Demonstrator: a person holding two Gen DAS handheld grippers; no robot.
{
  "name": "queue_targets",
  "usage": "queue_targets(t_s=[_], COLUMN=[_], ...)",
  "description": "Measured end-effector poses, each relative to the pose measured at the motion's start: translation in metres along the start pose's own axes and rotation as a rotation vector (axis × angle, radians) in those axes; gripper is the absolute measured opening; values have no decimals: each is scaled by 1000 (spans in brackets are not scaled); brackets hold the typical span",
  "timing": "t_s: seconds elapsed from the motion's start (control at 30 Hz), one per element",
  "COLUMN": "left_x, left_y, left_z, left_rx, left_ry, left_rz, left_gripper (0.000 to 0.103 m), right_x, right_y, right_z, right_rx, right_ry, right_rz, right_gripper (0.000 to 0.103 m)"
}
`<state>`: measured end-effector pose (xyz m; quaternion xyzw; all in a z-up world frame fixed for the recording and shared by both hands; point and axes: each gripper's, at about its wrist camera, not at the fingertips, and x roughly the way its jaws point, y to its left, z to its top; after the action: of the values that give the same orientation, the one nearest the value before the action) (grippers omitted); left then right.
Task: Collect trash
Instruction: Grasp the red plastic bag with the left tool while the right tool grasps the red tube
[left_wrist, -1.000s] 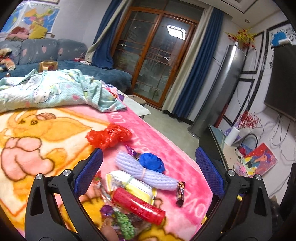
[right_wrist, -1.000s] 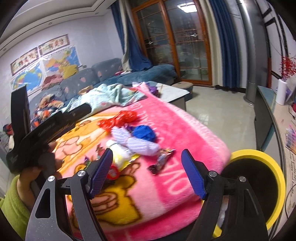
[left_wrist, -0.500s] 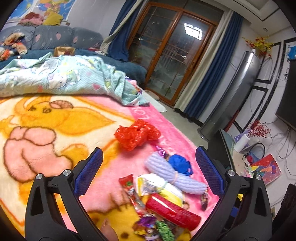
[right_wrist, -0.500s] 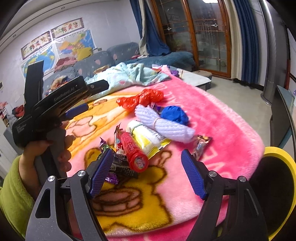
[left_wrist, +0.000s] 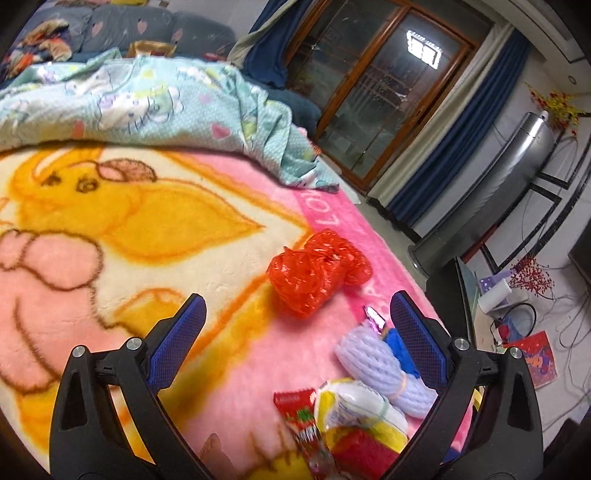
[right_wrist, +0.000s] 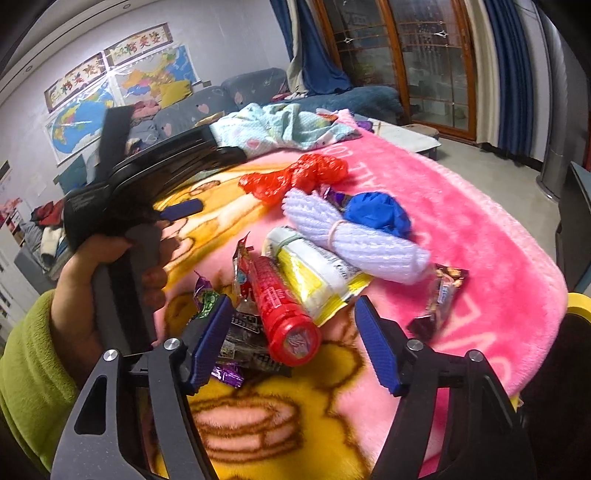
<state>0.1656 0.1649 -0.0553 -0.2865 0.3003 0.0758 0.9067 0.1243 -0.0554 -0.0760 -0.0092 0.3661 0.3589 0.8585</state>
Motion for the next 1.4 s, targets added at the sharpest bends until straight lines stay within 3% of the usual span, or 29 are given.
queue_targets(t_s=[0.4, 0.53, 0.7, 0.9, 1.4], left_x=[40, 45, 51, 47, -27], left_y=[12, 12, 15, 17, -1], left_z=[5, 6, 3, -4, -10], left_rx=[-69, -68, -65, -63, 46], left_ry=[66, 75, 97, 102, -34], left_rz=[-80, -88, -96, -103, -100], left_gripper=[65, 58, 27, 11, 5], right_x=[13, 11, 7, 0, -15], right_y=[4, 4, 7, 11, 6], right_z=[-8, -11, -15, -15, -7], right_rx=[-10, -9, -12, -13, 1], right_ry=[54, 57, 53, 49, -2], right_rz=[41, 50, 56, 58, 50], right_gripper=[36, 32, 31, 30, 28])
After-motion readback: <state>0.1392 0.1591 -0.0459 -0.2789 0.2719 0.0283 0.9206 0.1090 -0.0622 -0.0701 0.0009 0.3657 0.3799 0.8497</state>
